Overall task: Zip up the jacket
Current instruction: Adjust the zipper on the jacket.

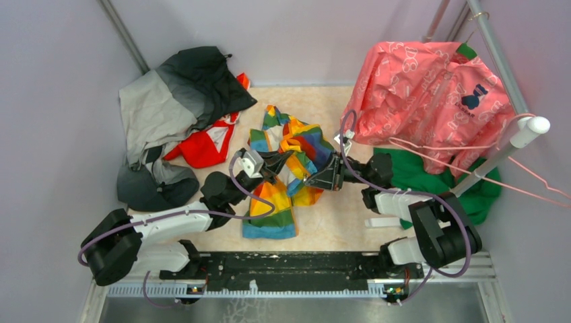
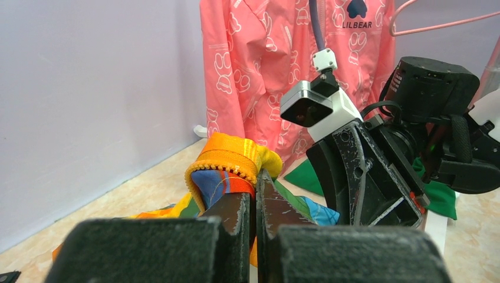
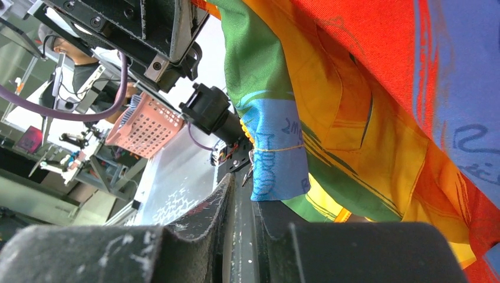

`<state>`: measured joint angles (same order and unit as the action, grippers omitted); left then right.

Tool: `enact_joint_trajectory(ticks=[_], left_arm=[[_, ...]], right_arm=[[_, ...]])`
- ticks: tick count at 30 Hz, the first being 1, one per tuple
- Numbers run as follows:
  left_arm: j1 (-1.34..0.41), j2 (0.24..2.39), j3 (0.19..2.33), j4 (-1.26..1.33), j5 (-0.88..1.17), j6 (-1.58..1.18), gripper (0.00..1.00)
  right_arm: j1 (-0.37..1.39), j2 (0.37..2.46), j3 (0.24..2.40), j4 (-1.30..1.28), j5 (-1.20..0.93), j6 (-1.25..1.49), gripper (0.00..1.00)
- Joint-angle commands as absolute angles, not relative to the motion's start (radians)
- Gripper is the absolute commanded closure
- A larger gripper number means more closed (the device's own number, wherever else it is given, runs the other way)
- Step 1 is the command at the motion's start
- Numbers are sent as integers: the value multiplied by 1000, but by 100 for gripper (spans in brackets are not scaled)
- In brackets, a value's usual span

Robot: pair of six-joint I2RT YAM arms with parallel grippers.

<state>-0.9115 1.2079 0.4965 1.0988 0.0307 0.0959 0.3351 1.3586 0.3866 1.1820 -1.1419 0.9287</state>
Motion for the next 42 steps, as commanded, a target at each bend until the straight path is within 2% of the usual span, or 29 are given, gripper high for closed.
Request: enact_joint_trajectory(ticks=[1, 9, 26, 29, 33, 42], left_arm=[[-907, 1197, 503, 1145, 38, 74, 100], [-907, 1200, 497, 1161, 35, 59, 100], [-907, 1197, 491, 1175, 30, 39, 100], [-907, 1197, 491, 1175, 28, 37, 100], [-907, 1194, 487, 1172, 17, 45, 100], [-867, 1167, 472, 1118, 23, 105, 100]], right_arm=[[328, 1345, 410, 1250, -1114, 935, 84], [329, 1341, 410, 1163, -1073, 877, 82], [316, 1353, 381, 1222, -1026, 884, 80], [316, 1354, 378, 1221, -1023, 882, 84], [310, 1352, 384, 1208, -1039, 878, 100], [288, 1336, 427, 1057, -1227, 803, 100]])
